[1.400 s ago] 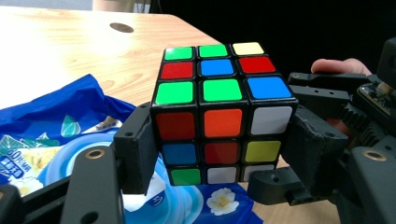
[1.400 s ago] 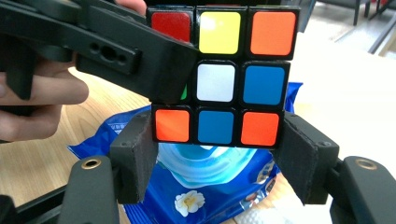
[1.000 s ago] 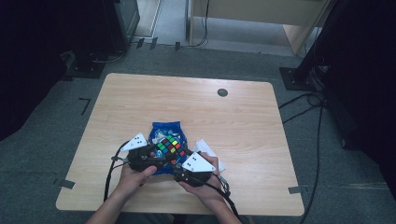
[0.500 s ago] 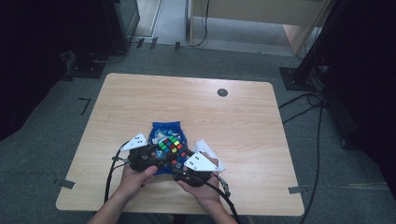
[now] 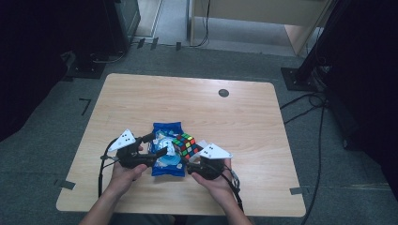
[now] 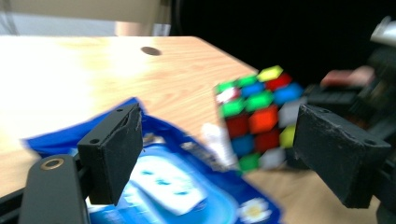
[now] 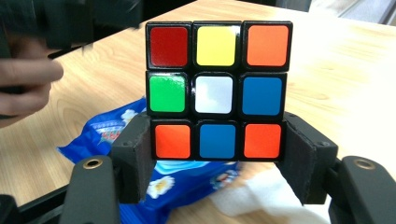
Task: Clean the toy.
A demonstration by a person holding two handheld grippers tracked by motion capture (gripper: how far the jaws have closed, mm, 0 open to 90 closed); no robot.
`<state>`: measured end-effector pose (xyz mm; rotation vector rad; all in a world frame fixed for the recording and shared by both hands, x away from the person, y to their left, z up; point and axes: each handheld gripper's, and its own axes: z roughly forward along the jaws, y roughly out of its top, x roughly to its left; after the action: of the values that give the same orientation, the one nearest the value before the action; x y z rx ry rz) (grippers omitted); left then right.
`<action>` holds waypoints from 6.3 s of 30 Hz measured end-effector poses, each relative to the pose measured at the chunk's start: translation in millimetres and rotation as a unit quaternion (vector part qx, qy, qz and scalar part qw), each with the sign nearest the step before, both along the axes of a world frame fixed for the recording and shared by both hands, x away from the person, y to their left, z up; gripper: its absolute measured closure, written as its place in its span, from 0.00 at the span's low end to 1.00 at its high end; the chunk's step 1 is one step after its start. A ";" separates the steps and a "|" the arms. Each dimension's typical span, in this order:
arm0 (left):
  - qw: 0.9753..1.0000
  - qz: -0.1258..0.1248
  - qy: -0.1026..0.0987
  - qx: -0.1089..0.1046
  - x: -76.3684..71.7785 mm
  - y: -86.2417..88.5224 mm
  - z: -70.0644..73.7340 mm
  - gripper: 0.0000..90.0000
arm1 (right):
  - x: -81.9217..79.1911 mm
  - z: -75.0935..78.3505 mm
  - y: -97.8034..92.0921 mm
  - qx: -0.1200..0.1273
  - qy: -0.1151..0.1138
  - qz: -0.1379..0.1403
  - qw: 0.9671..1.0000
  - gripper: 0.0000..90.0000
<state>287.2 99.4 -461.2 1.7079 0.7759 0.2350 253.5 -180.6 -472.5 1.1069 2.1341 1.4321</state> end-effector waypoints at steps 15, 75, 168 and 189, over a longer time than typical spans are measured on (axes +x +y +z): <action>0.969 -0.028 -0.145 0.200 -26.2 -48.7 -18.9 0.14 | 5.3 37.8 -13.0 0.070 0.114 0.050 0.990 0.39; 0.970 -0.021 -0.147 0.195 -34.6 -59.5 -23.5 0.38 | -1.2 18.8 -13.7 0.088 0.014 -0.013 0.996 1.00; 0.979 -0.037 -0.160 0.123 -41.5 -57.5 -10.0 0.38 | -6.8 10.0 4.8 0.283 0.182 -0.047 0.941 0.39; 0.971 -0.085 -0.160 0.156 -36.1 -50.3 -14.5 0.21 | 5.3 23.3 -5.7 0.204 0.215 0.011 0.955 0.38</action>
<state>251.1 49.1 -475.7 1.9571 0.3634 0.5210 258.8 -186.3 -449.2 1.6839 2.1766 1.8362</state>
